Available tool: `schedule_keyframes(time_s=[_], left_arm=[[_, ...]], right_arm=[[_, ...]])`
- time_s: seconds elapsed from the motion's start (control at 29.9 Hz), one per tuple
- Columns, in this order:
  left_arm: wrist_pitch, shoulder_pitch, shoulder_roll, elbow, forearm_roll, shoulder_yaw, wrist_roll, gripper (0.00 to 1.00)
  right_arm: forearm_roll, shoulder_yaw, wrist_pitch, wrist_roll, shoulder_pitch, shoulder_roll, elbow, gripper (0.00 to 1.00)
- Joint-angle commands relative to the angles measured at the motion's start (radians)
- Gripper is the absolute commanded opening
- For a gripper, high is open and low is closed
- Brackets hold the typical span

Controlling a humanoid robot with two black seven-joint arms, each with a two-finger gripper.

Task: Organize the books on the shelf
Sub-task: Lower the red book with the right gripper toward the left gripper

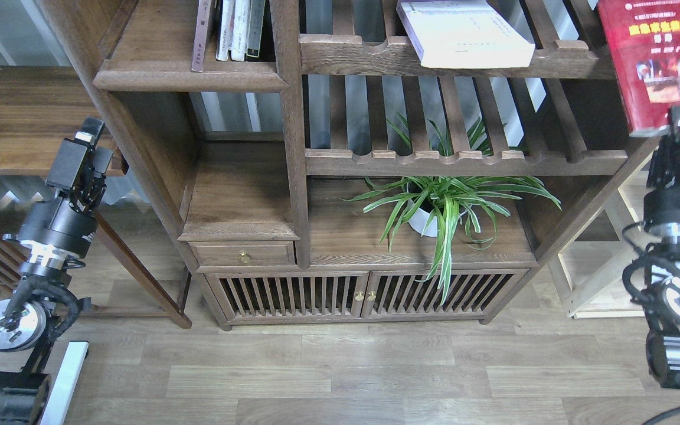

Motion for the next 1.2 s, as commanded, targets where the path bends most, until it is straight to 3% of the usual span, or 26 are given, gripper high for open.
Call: schedule_keyframes(time_s=[0.0,0.84,1.17], left_arm=[[0.0,-0.001,-0.001,0.01,0.0,0.004,0.0,0.99],[0.0,0.035,-0.031,0.01,-0.017,0.079,0.005,0.99],[0.0,0.111,-0.019,0.017,-0.017,0.238,0.009,0.99]], right_arm=[[0.0,0.0,-0.001,0.0,-0.038,0.009,0.0,0.08],[-0.003,-0.026,-0.001,-0.009,-0.283,0.093,0.0,0.08],[-0.089,-0.137,-0.001,-0.009,-0.314,0.125,0.05,0.08]])
